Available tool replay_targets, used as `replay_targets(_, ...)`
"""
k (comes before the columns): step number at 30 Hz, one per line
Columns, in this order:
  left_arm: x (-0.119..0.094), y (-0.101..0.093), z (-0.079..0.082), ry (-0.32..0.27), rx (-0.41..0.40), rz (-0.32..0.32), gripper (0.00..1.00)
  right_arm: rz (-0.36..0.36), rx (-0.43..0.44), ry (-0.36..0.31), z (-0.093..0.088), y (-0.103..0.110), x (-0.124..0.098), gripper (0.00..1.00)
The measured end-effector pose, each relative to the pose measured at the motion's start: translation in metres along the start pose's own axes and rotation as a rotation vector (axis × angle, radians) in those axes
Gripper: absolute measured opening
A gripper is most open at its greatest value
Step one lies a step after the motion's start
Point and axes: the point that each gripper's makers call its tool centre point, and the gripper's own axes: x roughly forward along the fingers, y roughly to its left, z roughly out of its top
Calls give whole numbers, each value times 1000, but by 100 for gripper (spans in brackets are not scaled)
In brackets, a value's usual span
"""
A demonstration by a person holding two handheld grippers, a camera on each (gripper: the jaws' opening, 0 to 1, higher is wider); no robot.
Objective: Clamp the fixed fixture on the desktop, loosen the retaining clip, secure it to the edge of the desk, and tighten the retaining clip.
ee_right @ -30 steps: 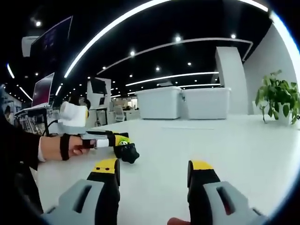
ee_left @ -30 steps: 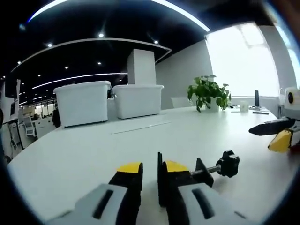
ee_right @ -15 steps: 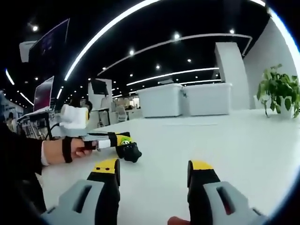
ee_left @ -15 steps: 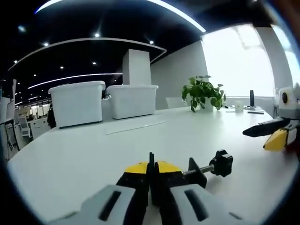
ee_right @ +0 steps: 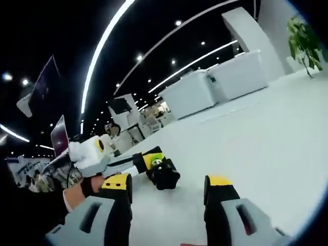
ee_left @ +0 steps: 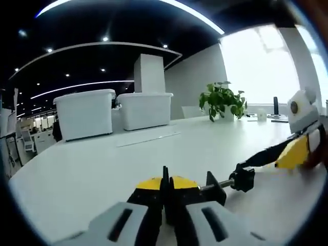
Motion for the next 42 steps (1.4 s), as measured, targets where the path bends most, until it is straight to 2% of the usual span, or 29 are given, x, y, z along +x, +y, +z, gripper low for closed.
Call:
replay_targets(2, 0, 0, 0, -1, 3, 0, 5, -4, 1, 16, -2, 0, 10, 50)
replay_targets(4, 0, 0, 0, -2, 4, 0, 5, -7, 4, 31, -3, -2, 17, 42)
replay_targets(8, -1, 1, 0, 0, 2, 9, 5, 14, 135, 54, -6, -1, 23, 30)
replay_targets(10, -1, 2, 0, -1, -6, 15, 5, 42, 135, 53, -5, 4, 24, 25)
replay_targets(12, -1, 3, 0, 0, -15, 20, 5, 32, 112, 59, -5, 5, 25, 24)
replay_targets(15, -1, 4, 0, 0, -25, 22, 4, 44, -114, 51, -2, 9, 23, 23)
replay_targets(17, -1, 4, 0, -1, -26, 24, 4, 47, -323, 36, -1, 14, 22, 23)
replay_targets(19, -1, 4, 0, -1, -29, 25, 4, 49, -639, 9, -1, 24, 19, 23)
replay_targets(20, -1, 4, 0, -1, -31, 26, 4, 48, -772, 3, -3, 28, 17, 23)
replay_targets(21, -1, 4, 0, 0, -32, 27, 4, 47, -866, -7, -4, 31, 16, 23)
replay_targets(23, -1, 5, 0, 0, -31, 30, 4, 30, -947, -21, -6, 32, 15, 23)
replay_targets(25, -1, 5, 0, 0, -35, 31, 4, 16, -955, -16, -7, 31, 14, 24)
replay_targets(27, -1, 5, 0, 0, -34, 31, 4, 13, -936, -8, -6, 29, 14, 24)
replay_targets(29, -1, 5, 0, -1, -34, 31, 4, 23, -822, 9, -6, 29, 13, 25)
replay_targets(30, -1, 5, 0, 0, -34, 31, 4, 19, -721, -5, 0, 29, 12, 29)
replay_targets(31, 0, 5, 0, 0, -37, 30, 4, 18, -670, -17, 5, 29, 12, 34)
replay_targets(33, 0, 5, 0, 0, -39, 31, 4, 40, -509, -76, 21, 28, 14, 37)
replay_targets(34, 0, 5, 0, 0, -38, 31, 4, 36, -387, -78, 24, 24, 14, 37)
replay_targets(36, 0, 5, 0, -1, -37, 32, 4, 68, -228, -50, 18, 21, 17, 37)
replay_targets(37, -1, 5, 0, 0, -38, 34, 4, 61, -192, -32, 14, 17, 19, 37)
replay_targets(40, -1, 6, -1, -1, -36, 34, 4, 26, -189, 11, 2, 9, 20, 34)
replay_targets(41, -1, 6, -1, -1, -35, 34, 4, 21, -166, 16, 1, 7, 21, 31)
replay_targets(42, -1, 6, -1, -1, -35, 34, 4, 35, -99, 14, 1, 9, 22, 25)
